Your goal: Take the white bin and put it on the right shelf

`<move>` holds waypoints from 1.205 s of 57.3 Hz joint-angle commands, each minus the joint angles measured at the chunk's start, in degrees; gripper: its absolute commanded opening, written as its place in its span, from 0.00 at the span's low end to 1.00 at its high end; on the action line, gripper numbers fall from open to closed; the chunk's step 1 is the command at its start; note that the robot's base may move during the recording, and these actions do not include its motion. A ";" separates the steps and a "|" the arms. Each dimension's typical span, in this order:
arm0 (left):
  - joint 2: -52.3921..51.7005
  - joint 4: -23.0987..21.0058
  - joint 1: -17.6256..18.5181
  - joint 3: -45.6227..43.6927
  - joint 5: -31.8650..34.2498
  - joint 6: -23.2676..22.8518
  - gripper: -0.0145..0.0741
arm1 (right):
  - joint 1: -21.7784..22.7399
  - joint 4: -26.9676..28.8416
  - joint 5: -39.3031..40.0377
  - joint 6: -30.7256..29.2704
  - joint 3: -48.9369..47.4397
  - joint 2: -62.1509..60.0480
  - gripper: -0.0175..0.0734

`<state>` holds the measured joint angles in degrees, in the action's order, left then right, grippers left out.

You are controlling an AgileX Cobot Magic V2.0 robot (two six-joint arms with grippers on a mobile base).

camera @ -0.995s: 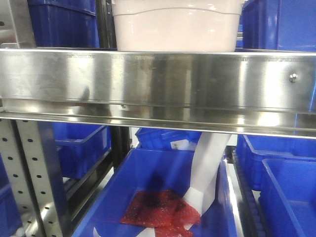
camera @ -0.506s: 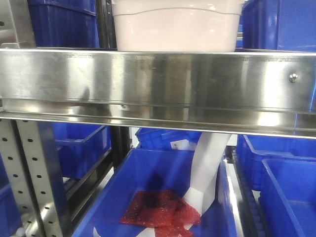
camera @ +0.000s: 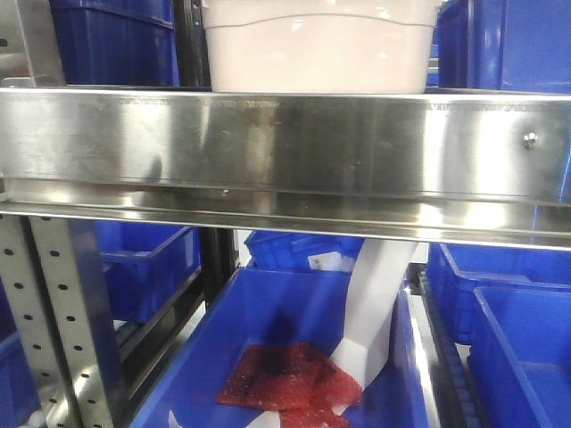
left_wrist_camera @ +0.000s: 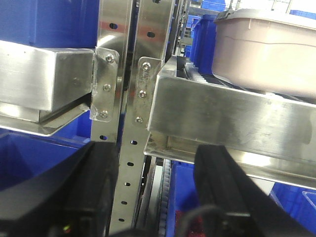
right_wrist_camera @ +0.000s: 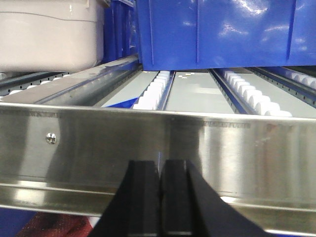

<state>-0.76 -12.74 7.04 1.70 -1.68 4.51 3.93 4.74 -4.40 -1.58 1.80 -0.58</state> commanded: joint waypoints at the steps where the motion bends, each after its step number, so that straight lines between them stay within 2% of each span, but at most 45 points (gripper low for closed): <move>1: -0.53 -0.12 -0.05 0.39 4.81 -0.27 0.03 | 0.18 -0.68 4.88 -0.50 -1.41 -1.20 0.27; 8: -0.53 -0.12 -0.05 0.39 2.82 -0.27 0.03 | 0.18 -0.68 4.88 -0.50 -1.41 -1.20 0.27; 27: -0.53 -0.12 -0.05 0.39 -17.66 -0.27 0.03 | 0.18 -0.68 4.88 -0.50 -1.41 -1.20 0.27; 69: -0.53 -0.25 -0.05 0.39 -17.75 -0.27 0.03 | 0.18 -0.68 4.88 -0.50 -1.41 -1.20 0.27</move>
<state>-0.76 -12.54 6.95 1.24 -21.17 4.51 3.93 4.61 -4.40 -1.58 1.80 -0.58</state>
